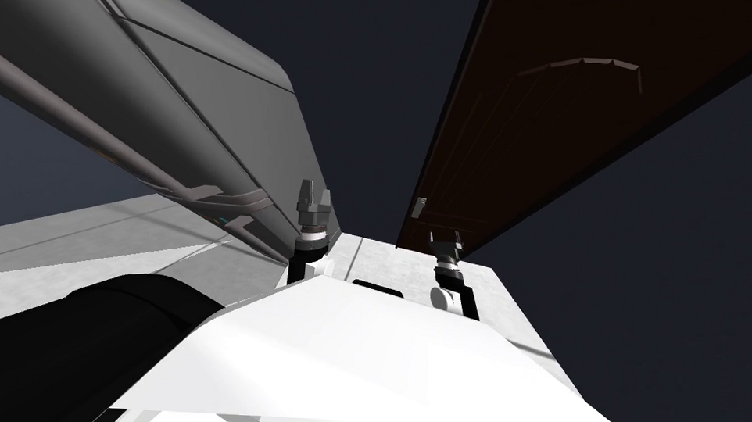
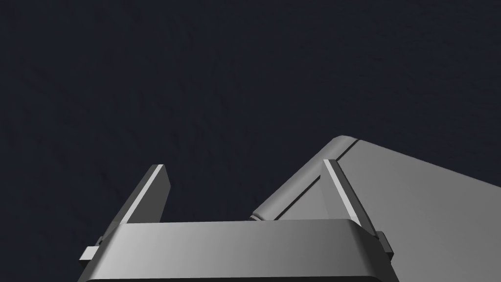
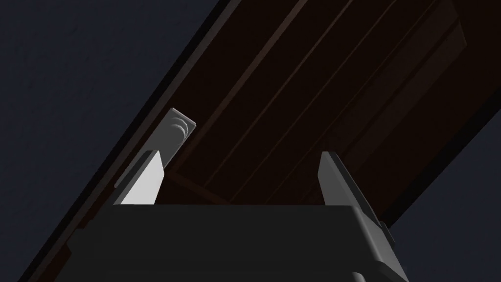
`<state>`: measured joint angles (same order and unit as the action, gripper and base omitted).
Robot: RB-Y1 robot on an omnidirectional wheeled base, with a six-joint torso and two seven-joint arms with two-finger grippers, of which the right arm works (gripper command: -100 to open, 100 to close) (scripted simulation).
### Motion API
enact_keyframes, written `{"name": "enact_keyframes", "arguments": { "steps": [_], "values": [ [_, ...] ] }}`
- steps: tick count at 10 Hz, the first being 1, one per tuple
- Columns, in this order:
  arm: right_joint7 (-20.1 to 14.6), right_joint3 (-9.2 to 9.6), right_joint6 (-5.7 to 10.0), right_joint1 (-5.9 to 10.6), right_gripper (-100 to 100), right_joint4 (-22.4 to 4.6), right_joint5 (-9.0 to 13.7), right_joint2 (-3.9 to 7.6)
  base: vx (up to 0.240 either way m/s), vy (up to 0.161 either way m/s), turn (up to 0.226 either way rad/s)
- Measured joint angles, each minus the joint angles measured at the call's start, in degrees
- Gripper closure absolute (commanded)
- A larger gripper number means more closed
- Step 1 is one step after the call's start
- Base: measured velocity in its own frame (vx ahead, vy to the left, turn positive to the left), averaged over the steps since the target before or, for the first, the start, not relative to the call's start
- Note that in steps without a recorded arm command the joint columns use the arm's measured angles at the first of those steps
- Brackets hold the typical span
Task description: Pull the door open
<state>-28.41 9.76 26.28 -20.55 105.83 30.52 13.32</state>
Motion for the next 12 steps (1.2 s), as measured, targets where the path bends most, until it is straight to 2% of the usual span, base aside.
{"name": "enact_keyframes", "arguments": {
  "steps": [5,8,11,12],
  "values": [
    [-4.1,1.95,-0.27,1.37,-100,-3.2,5.2,1.27,0.102,-0.013,0.010],
    [-6.1,3.30,-0.46,1.80,-100,-4.7,8.0,1.53,0.094,-0.014,0.008],
    [-8.9,4.65,-0.63,3.33,-100,-7.6,11.6,2.07,0.137,-0.016,0.010],
    [-9.6,5.06,-0.70,3.20,-100,-7.8,12.6,2.28,0.113,-0.025,0.005]
  ]
}}
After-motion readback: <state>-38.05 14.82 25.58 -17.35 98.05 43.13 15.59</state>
